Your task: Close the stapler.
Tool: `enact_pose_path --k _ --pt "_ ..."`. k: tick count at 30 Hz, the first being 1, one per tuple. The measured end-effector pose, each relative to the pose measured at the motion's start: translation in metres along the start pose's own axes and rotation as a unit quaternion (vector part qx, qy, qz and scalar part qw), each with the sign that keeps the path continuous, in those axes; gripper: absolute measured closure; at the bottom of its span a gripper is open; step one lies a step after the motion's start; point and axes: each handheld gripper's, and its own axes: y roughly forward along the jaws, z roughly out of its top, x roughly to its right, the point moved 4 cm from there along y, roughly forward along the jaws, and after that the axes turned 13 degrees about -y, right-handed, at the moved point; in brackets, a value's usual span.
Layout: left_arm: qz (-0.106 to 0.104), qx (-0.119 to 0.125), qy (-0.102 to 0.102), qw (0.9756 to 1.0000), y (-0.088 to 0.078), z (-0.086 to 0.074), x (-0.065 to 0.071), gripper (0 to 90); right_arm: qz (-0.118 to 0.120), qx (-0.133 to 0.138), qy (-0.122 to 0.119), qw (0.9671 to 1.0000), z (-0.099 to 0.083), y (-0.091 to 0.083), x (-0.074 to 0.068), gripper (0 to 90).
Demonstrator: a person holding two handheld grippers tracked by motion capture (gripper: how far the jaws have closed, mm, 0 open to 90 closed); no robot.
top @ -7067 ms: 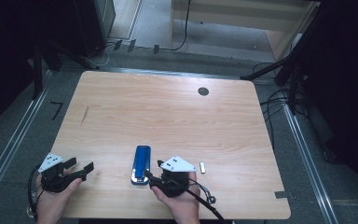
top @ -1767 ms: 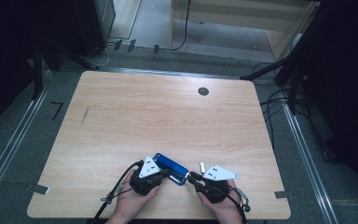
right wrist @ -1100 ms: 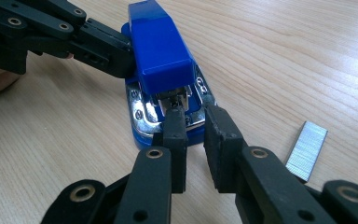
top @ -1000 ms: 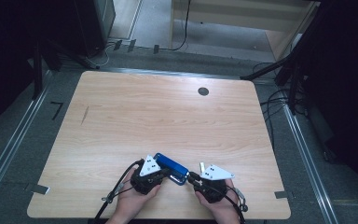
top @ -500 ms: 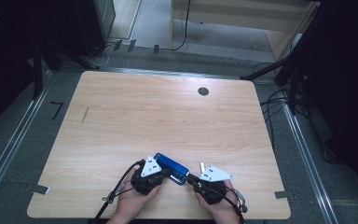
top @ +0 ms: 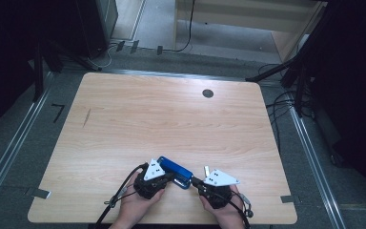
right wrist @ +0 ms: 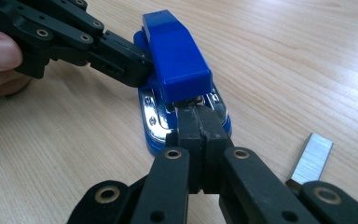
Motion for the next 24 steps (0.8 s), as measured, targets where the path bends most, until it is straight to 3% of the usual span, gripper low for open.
enact_pose_path --k 24 --pt "0.008 0.000 0.014 0.9999 0.000 -0.001 0.003 90.0 -0.015 0.063 -0.016 0.9978 0.029 -0.010 -0.001 90.0"
